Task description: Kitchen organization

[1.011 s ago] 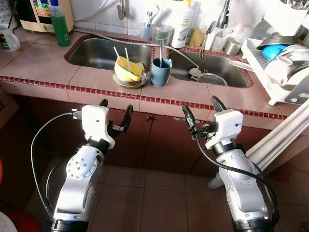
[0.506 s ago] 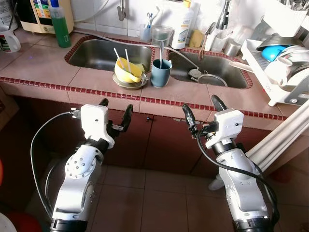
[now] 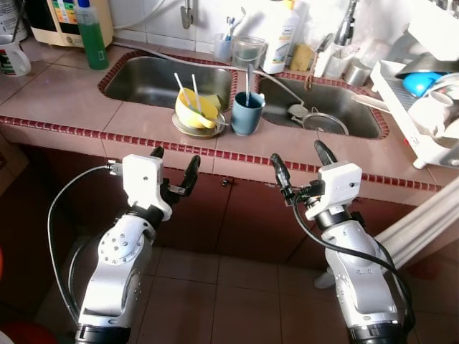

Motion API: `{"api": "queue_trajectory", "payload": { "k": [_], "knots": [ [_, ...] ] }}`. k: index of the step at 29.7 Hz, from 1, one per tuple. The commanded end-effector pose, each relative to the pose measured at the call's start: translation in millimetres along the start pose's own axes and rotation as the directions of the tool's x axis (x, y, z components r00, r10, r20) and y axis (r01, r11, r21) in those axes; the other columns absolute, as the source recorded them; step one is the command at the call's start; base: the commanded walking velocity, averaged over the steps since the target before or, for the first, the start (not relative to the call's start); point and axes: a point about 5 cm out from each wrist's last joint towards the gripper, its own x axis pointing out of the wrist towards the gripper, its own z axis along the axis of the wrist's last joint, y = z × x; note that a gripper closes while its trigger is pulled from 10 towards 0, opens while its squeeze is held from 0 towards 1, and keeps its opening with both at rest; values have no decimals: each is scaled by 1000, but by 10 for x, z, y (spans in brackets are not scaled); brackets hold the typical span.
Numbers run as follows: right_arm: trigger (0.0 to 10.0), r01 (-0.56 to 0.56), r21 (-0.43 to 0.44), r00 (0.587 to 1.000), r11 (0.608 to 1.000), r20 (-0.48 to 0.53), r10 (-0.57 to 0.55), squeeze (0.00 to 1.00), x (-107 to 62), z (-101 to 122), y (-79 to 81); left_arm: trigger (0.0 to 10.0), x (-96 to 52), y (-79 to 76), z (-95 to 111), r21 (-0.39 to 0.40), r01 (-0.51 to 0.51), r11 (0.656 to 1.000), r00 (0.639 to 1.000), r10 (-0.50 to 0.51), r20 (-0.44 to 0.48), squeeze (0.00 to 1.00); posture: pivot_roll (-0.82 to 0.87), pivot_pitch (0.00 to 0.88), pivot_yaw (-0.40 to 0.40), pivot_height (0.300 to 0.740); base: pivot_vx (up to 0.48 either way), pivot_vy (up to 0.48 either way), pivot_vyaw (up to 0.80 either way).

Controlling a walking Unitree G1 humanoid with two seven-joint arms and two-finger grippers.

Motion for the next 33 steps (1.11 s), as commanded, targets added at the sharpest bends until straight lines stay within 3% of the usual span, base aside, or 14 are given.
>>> {"api": "queue_trajectory", "payload": {
  "k": [1,33],
  "knots": [
    [10000,24,-11,1000,1000,4,-24,0,-6,6,-71,10000,29,-65,57,-10,25,1000,1000,-25,19,0,-152,47,-88,740,307,0,0],
    [10000,52,-24,998,998,24,-51,0,20,64,-132,10000,74,-51,85,-1,58,998,998,-58,20,0,-177,49,-72,740,321,0,0]
  ]
}}
